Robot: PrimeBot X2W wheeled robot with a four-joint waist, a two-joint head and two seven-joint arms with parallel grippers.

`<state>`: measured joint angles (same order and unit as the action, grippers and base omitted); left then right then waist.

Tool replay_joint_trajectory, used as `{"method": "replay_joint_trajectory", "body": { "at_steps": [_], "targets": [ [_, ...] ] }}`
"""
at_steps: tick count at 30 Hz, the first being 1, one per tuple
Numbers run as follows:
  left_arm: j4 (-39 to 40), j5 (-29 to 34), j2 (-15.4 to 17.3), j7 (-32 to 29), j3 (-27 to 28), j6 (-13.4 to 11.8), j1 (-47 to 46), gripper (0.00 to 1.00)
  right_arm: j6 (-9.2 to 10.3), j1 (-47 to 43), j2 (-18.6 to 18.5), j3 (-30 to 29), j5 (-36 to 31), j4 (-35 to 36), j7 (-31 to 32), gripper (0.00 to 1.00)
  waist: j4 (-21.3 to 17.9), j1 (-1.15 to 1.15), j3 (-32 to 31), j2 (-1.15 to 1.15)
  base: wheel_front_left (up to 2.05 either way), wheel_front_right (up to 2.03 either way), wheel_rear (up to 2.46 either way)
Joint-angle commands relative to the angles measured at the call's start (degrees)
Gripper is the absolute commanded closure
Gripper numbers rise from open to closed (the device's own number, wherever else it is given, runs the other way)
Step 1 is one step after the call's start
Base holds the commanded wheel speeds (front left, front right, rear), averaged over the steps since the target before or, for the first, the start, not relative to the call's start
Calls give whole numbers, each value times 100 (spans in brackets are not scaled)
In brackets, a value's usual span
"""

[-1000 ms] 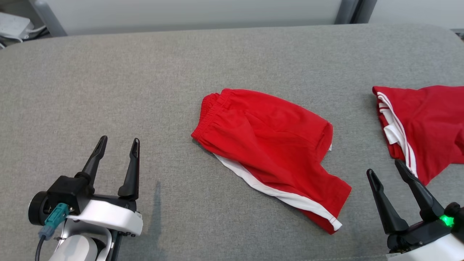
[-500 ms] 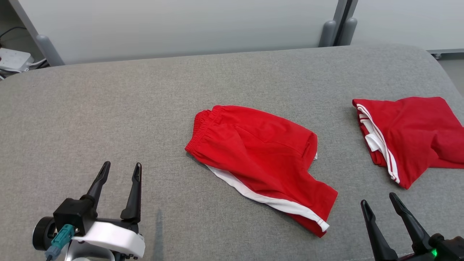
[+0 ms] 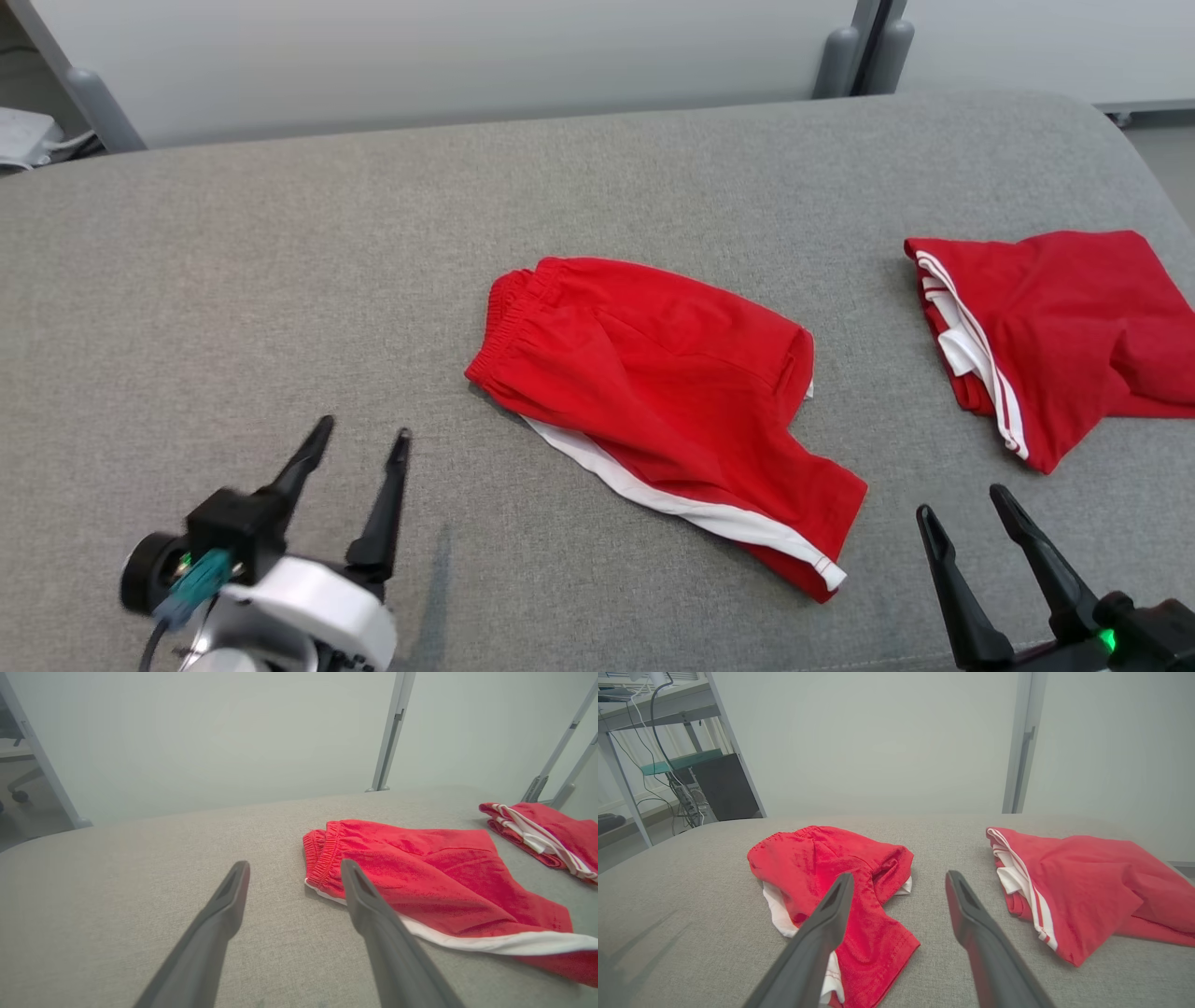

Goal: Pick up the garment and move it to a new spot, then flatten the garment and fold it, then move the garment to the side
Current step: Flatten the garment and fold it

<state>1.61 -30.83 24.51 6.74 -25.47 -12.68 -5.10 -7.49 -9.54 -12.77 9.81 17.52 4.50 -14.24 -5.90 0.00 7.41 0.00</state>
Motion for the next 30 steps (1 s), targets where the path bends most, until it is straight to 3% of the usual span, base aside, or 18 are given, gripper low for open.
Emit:
{"method": "replay_joint_trajectory", "body": {
  "at_steps": [1,6,10,21,30],
  "targets": [
    [8,22,124,-103,88,158,-508,0,0,251,-129,113,-27,158,-75,0,-37,0,112,0,0,0,0],
    [-609,103,-54,-412,-404,679,-1189,0,0,473,-79,182,-43,221,-75,0,-235,0,438,0,0,0,0],
    [-1234,183,-152,-552,-629,952,-1641,0,0,657,29,184,-124,262,-75,0,-447,0,709,0,0,0,0],
    [-2811,684,-56,-90,-841,1264,-2606,0,0,935,235,210,-178,413,-75,0,-828,0,1162,0,0,0,0],
    [-3402,947,-151,439,-997,1309,-2969,0,0,925,292,121,-112,439,-75,0,-815,0,1208,0,0,0,0]
  ]
}}
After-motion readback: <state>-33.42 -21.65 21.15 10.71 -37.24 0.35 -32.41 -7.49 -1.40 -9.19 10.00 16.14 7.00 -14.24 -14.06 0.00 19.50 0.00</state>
